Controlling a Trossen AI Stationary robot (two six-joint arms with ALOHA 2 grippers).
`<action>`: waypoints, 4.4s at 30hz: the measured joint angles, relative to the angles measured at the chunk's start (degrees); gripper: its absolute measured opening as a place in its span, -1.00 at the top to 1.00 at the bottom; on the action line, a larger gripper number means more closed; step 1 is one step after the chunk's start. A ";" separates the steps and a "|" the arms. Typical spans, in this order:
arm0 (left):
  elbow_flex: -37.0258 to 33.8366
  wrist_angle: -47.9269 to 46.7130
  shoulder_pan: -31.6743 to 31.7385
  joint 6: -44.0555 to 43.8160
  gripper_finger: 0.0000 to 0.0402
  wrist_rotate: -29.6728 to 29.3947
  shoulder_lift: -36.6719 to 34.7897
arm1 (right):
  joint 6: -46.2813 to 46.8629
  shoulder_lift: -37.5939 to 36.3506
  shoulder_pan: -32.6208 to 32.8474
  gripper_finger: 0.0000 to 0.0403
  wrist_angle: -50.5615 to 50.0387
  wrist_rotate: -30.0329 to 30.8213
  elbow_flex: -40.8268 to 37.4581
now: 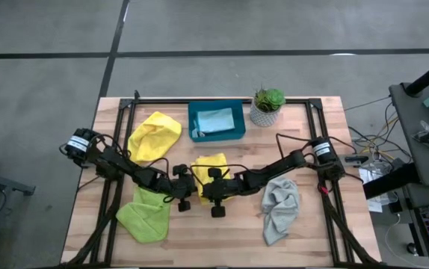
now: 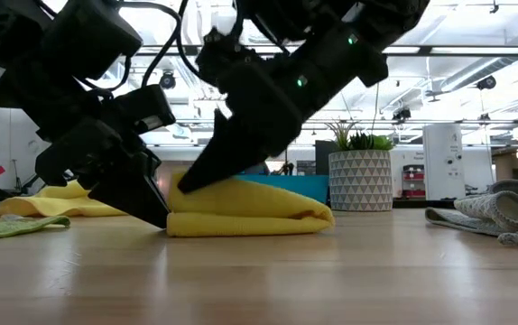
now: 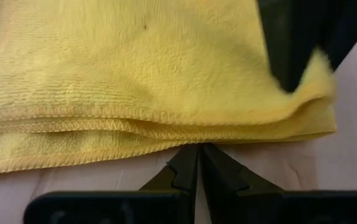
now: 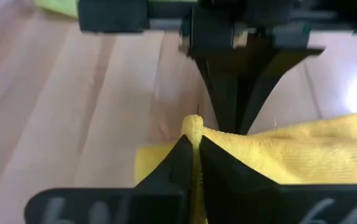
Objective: Fold microfiber towels
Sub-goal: Fold the right yellow microfiber cloth
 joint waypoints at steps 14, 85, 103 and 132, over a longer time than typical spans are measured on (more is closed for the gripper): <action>-0.01 -0.02 0.00 -0.08 0.97 0.02 0.00 | 1.05 -0.70 1.50 0.96 -0.95 -1.91 0.13; -0.02 0.09 0.00 -0.02 0.97 -0.44 0.00 | 6.29 0.12 1.46 0.91 4.75 -6.70 0.37; -0.02 0.02 0.00 -0.08 0.97 -0.41 0.00 | -0.20 -9.00 -4.24 0.34 -7.00 -6.15 0.44; -0.07 -0.39 0.04 2.99 0.97 -0.39 -0.13 | -2.25 2.42 -20.44 0.14 -0.59 -17.36 0.52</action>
